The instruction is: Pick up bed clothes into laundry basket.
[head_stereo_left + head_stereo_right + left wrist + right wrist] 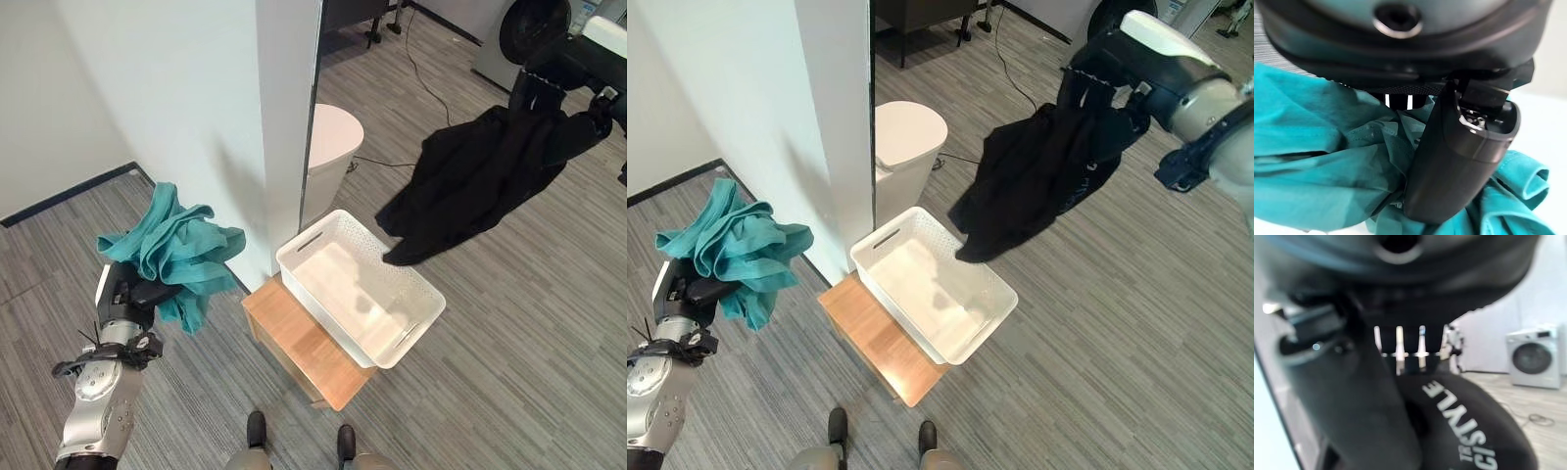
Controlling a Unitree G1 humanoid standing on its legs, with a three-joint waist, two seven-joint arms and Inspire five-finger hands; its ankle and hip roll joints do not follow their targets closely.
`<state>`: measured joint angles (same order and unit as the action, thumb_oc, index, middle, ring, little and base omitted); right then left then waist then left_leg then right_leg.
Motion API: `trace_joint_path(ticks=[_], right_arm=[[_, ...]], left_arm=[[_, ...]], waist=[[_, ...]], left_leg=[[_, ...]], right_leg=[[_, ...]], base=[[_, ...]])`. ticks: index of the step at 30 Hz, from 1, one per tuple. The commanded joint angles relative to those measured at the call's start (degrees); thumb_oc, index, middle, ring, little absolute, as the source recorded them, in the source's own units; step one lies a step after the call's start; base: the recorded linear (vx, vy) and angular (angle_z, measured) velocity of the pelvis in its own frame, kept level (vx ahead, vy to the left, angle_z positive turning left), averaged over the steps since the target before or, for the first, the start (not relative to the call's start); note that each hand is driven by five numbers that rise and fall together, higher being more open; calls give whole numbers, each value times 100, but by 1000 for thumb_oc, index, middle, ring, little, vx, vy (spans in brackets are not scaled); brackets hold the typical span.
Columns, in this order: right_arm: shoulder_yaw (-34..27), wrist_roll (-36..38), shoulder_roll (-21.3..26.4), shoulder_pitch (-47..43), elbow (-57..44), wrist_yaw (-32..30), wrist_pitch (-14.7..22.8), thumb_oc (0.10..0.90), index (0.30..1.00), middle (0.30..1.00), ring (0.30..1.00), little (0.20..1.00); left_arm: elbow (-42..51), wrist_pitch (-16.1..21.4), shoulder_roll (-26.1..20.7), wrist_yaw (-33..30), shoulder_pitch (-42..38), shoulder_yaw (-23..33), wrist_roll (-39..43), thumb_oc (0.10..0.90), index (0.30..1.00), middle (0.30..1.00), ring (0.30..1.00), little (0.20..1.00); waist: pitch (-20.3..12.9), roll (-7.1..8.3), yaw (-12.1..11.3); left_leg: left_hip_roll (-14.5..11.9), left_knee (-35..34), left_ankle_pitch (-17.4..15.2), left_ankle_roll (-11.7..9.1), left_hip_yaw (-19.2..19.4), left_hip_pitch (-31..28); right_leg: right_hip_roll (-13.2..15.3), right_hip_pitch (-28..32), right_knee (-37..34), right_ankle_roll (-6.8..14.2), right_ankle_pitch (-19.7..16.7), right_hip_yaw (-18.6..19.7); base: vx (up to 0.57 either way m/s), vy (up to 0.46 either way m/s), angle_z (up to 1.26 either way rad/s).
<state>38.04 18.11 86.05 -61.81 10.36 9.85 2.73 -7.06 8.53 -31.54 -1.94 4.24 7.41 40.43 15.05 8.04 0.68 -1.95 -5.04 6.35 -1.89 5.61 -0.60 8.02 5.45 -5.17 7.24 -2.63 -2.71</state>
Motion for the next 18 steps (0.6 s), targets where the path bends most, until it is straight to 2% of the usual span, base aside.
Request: trace_joint_path(ticks=[1,6,9,14,18], right_arm=[[723,-20,412,-1790,174,-248,163,400,300,300,300,300],[1431,30,355,-2458,136,-124,115,400,300,300,300,300],[1753,-19,222,-2555,53,127,15,400,300,300,300,300],[1761,-109,114,-2341,1,299,-52,400,300,300,300,300],[1406,-249,-45,-1812,-78,440,-137,400,300,300,300,300]], left_arm=[[605,635,-302,129,-120,239,97,400,300,300,300,300],[617,617,-156,110,11,329,131,400,300,300,300,300],[603,628,-65,60,127,445,133,400,300,300,300,300],[596,653,-4,0,274,602,158,400,300,300,300,300],[502,660,65,-46,399,721,217,400,300,300,300,300]], waist=[[-561,99,-219],[-541,115,-245],[-468,136,-352],[-416,94,-417],[-389,16,-472]], left_leg=[[-375,5,-548,-366,125,-385],[-380,9,-546,-360,102,-371],[-382,14,-537,-358,63,-338],[-375,13,-506,-366,16,-272],[-361,10,-490,-367,-17,-237]], right_leg=[[299,-320,449,422,173,-10],[306,-311,455,419,173,-37],[318,-314,455,413,174,-91],[341,-322,435,402,170,-130],[372,-302,401,400,159,-188]], base=[[0,0,0],[0,0,0],[0,0,0],[-10,8,3],[-2,7,13]])
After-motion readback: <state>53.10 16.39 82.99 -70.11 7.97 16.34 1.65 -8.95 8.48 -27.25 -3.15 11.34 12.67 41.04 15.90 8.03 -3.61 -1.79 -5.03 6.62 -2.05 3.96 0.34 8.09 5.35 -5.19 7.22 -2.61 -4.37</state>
